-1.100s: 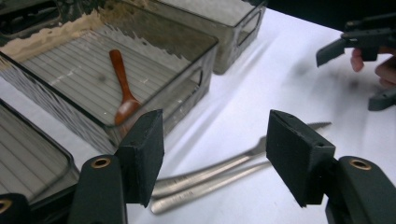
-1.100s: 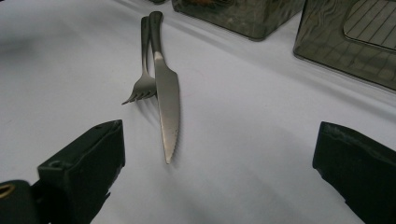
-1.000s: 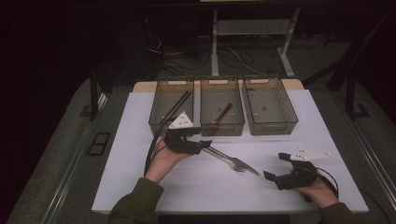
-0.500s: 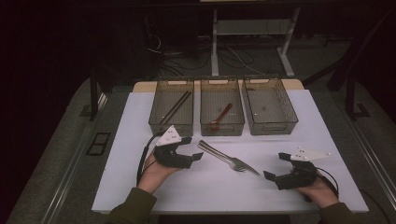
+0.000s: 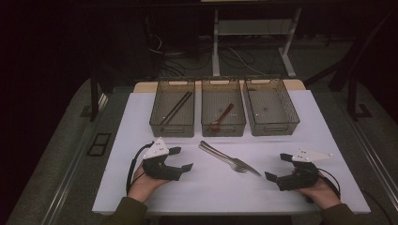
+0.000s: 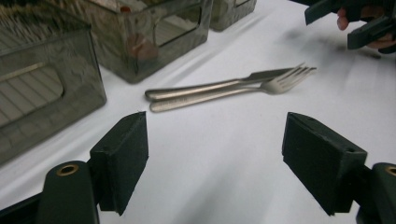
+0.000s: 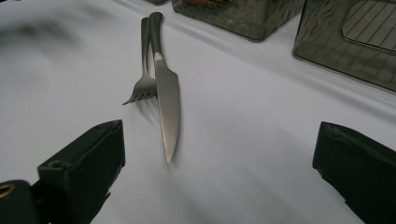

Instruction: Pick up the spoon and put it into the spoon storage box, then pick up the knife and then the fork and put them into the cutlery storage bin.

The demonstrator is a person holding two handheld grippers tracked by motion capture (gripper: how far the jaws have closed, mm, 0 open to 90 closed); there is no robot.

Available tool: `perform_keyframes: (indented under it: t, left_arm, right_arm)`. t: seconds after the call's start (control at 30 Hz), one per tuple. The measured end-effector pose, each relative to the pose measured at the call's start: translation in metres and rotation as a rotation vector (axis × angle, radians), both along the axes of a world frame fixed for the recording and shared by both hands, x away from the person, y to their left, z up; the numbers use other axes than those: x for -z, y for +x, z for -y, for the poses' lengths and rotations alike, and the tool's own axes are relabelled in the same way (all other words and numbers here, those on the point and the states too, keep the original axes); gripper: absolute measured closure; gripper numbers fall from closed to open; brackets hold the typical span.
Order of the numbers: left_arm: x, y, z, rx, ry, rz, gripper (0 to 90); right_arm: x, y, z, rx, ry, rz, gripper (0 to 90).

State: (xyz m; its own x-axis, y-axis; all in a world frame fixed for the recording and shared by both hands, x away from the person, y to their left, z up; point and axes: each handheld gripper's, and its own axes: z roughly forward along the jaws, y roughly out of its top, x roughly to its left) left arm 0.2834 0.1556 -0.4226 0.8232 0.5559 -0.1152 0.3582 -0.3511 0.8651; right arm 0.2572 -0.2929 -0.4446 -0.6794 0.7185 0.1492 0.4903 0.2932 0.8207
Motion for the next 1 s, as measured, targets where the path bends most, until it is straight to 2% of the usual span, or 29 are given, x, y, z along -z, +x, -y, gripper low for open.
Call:
perform_keyframes:
  t: [0.17, 0.23, 0.3, 0.43, 0.53, 0.7, 0.83, 1.0]
  left_arm:
    - [0.005, -0.003, -0.002, 0.007, 0.010, -0.012, 23.2]
    - [0.004, -0.001, -0.002, 0.016, 0.018, -0.003, 26.7]
    - [0.004, 0.002, -0.001, 0.025, 0.039, 0.006, 34.9]
    - [0.003, 0.013, 0.003, 0.027, 0.075, -0.017, 56.2]
    - [0.001, 0.023, 0.009, 0.027, 0.081, -0.035, 69.3]
    - [0.001, 0.039, 0.021, 0.021, 0.114, -0.048, 86.0]
    - [0.003, 0.053, 0.032, 0.014, 0.149, -0.046, 88.7]
    - [0.009, 0.069, 0.046, 0.012, 0.170, -0.063, 88.8]
  right_arm:
    - [0.000, 0.000, 0.000, -0.001, 0.001, 0.001, 1.7]
    - [0.000, 0.000, 0.000, 0.000, 0.001, 0.001, 1.7]
    - [0.000, 0.000, 0.000, 0.002, 0.000, 0.000, 1.7]
    - [0.000, 0.001, 0.000, 0.004, 0.000, 0.001, 1.8]
    - [0.000, 0.001, 0.000, 0.004, 0.000, -0.001, 1.7]
    - [0.000, 0.001, 0.000, 0.005, 0.001, -0.002, 1.7]
    - [0.000, 0.001, 0.000, 0.005, -0.002, -0.003, 1.8]
    - [0.001, 0.002, 0.001, 0.004, -0.002, -0.004, 1.8]
